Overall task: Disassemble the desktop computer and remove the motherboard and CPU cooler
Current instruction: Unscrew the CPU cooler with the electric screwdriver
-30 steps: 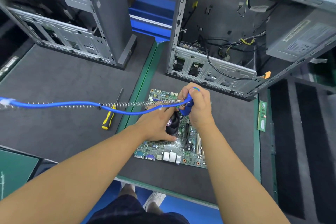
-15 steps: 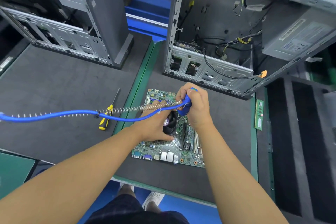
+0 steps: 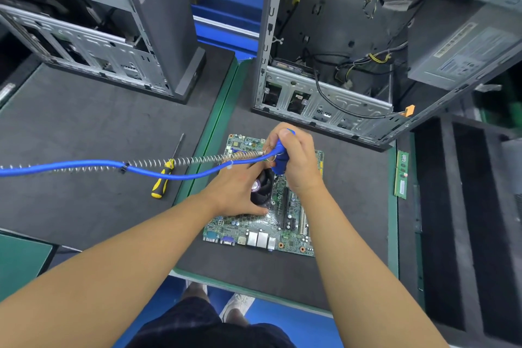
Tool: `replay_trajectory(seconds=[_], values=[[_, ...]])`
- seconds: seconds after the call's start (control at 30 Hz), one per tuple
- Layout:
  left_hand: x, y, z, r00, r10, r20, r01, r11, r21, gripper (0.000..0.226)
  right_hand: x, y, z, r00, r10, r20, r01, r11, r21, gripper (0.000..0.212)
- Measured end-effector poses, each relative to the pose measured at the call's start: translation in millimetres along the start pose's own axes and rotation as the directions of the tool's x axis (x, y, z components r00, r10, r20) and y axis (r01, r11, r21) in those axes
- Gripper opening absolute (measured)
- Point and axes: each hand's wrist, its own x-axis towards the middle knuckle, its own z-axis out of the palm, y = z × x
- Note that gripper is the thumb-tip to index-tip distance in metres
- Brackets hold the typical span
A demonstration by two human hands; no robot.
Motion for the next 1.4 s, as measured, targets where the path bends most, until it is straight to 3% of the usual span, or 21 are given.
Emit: replay_trajectory(seconds=[0.27, 0.63, 1.1, 1.4], values=[[-1, -1, 2, 0.994, -0.070, 0.082, 0.077, 0.993, -0.090, 0.095, -1, -1, -4, 1.000, -0.018, -0.007, 0.018, 1.000, 0.019, 0.018], [0, -2, 3, 0.999, -0.009, -0.044, 0.007, 0.999, -0.045, 0.091, 1, 11, -6, 1.000, 0.001, -0.006, -0.001, 0.999, 0.036, 0.025], [-1, -4, 3, 0.997, -0.068, 0.027, 0.072, 0.985, -0.157, 0.092, 2, -1, -2, 1.000, -0.007, -0.023, 0.007, 1.000, 0.023, 0.021], [0, -3, 2, 1.000, 0.008, -0.026, -0.008, 1.000, -0.023, 0.085, -4, -3, 5, 1.000, 0.000, 0.012, 0.000, 1.000, -0.026, 0.034]])
